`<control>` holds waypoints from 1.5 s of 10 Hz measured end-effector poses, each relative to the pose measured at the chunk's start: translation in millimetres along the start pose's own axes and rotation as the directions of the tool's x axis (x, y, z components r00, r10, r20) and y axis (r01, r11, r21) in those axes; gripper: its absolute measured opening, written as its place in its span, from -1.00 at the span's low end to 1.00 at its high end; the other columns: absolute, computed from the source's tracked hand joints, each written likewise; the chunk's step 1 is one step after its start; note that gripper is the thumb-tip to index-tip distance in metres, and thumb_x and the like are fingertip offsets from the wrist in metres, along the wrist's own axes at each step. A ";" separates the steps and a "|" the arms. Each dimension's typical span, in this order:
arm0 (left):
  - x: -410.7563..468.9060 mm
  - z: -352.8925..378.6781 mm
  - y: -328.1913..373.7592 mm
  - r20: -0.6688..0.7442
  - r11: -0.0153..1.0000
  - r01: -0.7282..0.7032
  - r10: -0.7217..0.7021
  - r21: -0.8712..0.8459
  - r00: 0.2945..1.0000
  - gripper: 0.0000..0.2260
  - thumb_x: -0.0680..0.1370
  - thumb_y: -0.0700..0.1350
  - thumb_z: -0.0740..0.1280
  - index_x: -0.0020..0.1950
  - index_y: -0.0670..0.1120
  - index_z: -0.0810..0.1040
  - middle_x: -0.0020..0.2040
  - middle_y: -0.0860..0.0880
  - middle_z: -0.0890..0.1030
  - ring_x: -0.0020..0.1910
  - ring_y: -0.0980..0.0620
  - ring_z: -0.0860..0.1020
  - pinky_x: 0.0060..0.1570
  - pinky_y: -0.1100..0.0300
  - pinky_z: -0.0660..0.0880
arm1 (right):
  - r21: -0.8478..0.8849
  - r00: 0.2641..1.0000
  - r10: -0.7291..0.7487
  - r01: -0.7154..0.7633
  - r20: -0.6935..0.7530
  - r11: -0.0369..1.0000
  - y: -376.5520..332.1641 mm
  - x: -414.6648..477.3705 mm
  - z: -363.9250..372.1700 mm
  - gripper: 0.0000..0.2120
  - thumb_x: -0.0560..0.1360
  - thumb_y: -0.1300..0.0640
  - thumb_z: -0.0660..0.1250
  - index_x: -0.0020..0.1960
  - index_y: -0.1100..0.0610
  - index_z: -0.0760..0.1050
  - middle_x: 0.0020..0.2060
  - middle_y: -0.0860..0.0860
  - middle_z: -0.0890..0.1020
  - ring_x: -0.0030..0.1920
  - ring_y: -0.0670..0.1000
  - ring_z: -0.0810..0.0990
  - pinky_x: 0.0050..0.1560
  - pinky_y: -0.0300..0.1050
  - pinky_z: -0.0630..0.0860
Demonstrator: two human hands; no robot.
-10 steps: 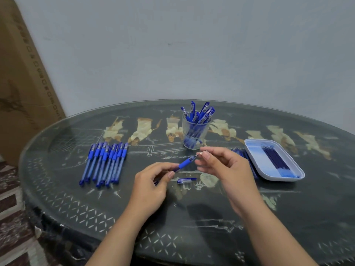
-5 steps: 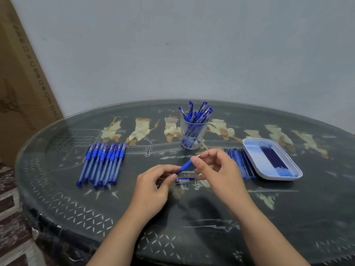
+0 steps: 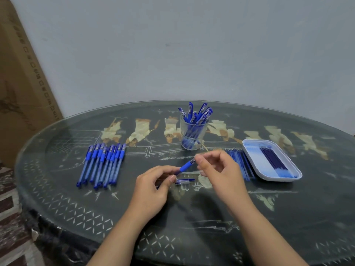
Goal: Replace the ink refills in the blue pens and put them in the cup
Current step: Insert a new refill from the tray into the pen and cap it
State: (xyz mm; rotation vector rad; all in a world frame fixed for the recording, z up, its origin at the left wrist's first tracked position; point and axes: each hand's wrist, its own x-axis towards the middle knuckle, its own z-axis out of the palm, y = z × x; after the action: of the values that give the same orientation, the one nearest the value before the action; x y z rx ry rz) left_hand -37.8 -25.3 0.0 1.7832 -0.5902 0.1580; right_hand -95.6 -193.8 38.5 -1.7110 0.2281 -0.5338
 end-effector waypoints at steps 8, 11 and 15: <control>1.7 -2.3 -0.9 0.001 0.999 -0.031 0.031 0.010 1.000 -0.62 0.49 -0.37 0.40 -0.04 0.15 0.65 -0.10 0.18 0.68 -0.12 0.17 0.66 -0.05 0.36 0.52 | -0.028 0.986 -0.064 0.069 0.152 0.997 4.1 -0.5 1.6 -0.82 0.52 0.12 0.42 0.09 -0.07 0.62 -0.05 -0.07 0.70 0.02 -0.07 0.66 0.10 -0.08 0.59; 1.7 -2.2 -2.7 0.010 0.999 -0.042 0.042 0.026 0.999 -0.65 0.48 -0.37 0.41 -0.03 0.12 0.66 -0.10 0.19 0.68 -0.10 0.15 0.65 -0.03 0.31 0.54 | -0.017 0.994 -0.044 0.046 0.100 0.999 4.0 -1.1 2.4 -0.87 0.53 0.11 0.40 0.04 -0.07 0.64 -0.07 -0.08 0.70 0.00 -0.08 0.66 0.11 0.02 0.60; 1.0 -0.5 -0.9 0.016 1.000 -0.022 0.022 0.018 1.000 -0.57 0.49 -0.39 0.39 0.03 0.18 0.66 -0.06 0.19 0.68 -0.10 0.14 0.65 -0.03 0.28 0.55 | -0.004 0.997 -0.060 0.060 0.056 0.998 4.5 -0.4 1.1 -0.86 0.52 0.22 0.41 0.00 0.02 0.67 -0.09 -0.08 0.72 -0.02 -0.08 0.68 0.13 0.04 0.60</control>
State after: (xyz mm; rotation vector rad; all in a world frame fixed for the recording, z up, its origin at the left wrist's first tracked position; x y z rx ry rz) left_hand -36.5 -25.0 -0.3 1.7970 -0.6217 0.1647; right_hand -94.8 -193.6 33.9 -1.7401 0.1386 -0.5284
